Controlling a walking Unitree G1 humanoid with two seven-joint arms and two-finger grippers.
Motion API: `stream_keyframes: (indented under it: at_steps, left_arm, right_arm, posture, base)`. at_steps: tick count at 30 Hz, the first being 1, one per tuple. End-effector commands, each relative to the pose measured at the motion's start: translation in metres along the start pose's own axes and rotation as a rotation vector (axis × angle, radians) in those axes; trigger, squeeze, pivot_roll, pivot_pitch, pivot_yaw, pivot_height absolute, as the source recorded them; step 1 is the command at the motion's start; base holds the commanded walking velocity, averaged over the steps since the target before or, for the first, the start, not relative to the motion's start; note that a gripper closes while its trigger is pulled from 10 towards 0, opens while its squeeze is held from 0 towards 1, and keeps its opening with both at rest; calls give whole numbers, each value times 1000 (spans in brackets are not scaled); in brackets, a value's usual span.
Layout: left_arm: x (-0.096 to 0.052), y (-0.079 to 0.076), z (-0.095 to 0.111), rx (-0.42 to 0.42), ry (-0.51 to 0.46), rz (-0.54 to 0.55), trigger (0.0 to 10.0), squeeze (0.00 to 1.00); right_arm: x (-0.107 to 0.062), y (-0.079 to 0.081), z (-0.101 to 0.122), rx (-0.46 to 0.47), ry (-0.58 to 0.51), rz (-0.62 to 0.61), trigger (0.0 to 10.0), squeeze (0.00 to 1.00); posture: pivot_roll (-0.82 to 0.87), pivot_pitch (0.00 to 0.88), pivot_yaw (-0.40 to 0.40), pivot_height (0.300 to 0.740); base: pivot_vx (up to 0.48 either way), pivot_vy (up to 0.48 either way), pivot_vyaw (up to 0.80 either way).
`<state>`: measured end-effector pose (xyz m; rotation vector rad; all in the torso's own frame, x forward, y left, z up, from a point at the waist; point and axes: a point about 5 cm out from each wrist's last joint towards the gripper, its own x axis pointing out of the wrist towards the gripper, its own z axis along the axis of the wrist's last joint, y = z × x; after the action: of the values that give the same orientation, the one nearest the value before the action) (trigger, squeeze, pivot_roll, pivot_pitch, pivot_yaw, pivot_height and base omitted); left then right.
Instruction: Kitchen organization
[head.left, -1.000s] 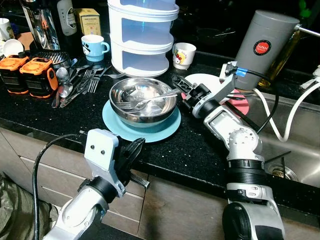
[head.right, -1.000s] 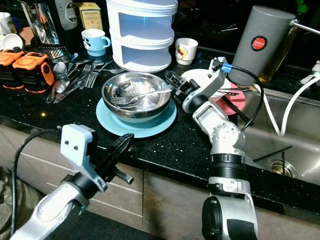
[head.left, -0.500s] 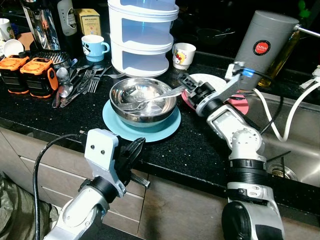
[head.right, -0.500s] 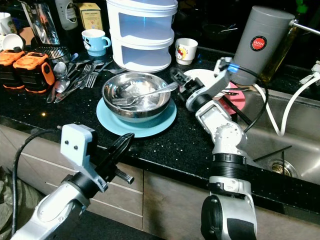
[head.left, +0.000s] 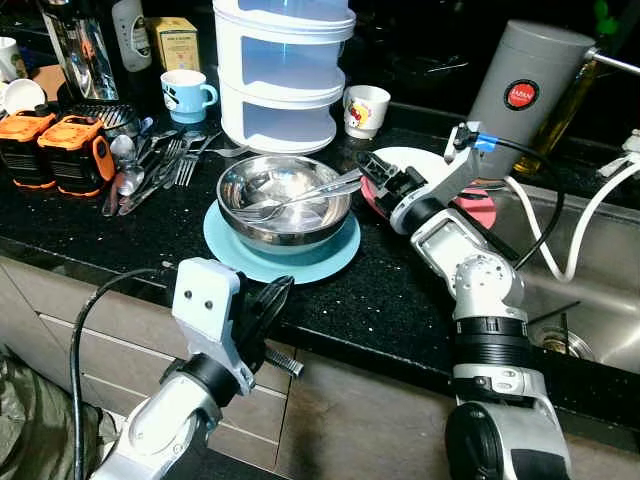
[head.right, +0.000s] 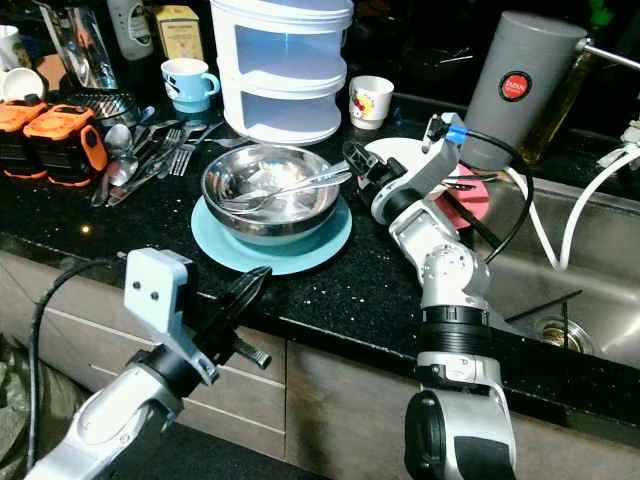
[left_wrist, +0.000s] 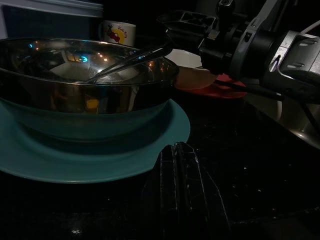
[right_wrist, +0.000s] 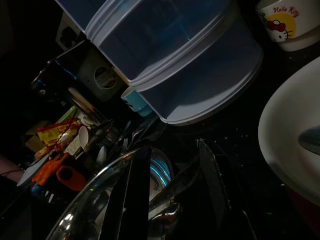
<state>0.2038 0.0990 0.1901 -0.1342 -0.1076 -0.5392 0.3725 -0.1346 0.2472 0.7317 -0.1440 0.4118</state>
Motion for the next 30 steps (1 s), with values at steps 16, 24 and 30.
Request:
stream_keyframes:
  at_steps: [16,24,30]
  left_arm:
    - [-1,-1,-2,-9,7,2,10000,0]
    - [0,-2,-3,-11,6,1,10000,0]
    - [-1,-3,-2,-10,3,6,10000,0]
  right_arm:
    - [2,-5,-2,-30,3,-41,10000,0]
    - [8,-4,-11,-18,23,-36,10000,0]
    - [12,0,-15,-13,36,-24,10000,0]
  posture:
    - [179,0,-86,740]
    - [187,0,-93,740]
    - [189,0,-99,740]
  base:
    - [0,0,0]
    - [0,0,0]
    - [0,0,0]
